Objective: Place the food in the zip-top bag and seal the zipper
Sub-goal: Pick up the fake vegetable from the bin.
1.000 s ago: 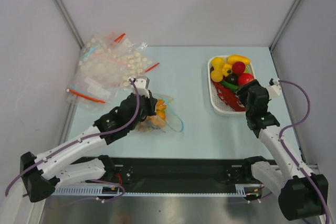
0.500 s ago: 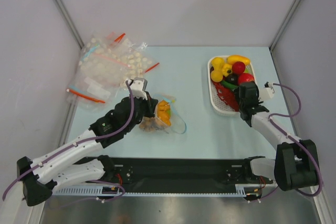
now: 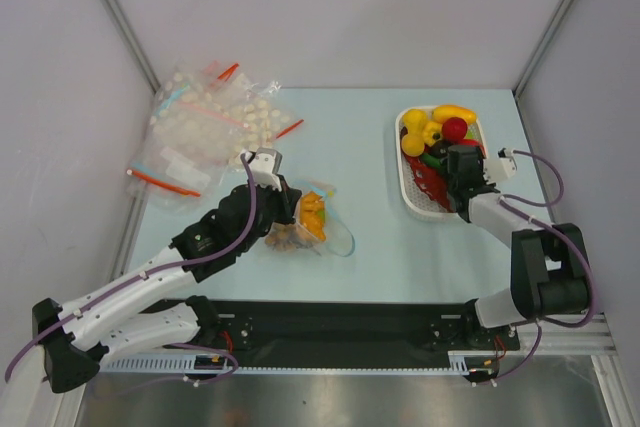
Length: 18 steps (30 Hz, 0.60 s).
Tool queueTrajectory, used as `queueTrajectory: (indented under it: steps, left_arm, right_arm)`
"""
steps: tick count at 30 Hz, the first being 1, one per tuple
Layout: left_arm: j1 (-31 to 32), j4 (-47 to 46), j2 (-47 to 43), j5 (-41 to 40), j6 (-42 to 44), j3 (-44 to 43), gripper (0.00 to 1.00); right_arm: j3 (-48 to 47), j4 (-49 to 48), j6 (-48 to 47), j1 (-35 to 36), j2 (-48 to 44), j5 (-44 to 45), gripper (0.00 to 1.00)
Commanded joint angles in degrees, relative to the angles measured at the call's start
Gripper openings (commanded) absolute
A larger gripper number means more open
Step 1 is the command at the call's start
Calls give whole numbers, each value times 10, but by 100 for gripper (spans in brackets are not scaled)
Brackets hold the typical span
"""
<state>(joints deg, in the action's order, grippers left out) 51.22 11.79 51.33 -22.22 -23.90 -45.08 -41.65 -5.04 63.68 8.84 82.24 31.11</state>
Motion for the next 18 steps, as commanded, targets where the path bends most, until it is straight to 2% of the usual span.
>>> queueTrajectory:
  steps: [1, 11, 14, 15, 18]
  left_arm:
    - [-3, -19, -6, -3, 0, -4, 0]
    - [-2, -19, -16, 2, -4, 1, 0]
    - [-3, -18, -15, 3, -3, 0, 0]
    - [-2, -19, -15, 2, -3, -1, 0]
    - [-2, -17, -17, 2, -3, -1, 0]
  right_arm:
    - [-33, -30, 22, -4, 29, 51, 66]
    - [-64, -60, 63, -8, 113, 49, 65]
    - [-59, -80, 68, -8, 124, 62, 51]
    - [-53, -93, 64, -9, 122, 62, 38]
    - [-29, -116, 59, -8, 97, 63, 26]
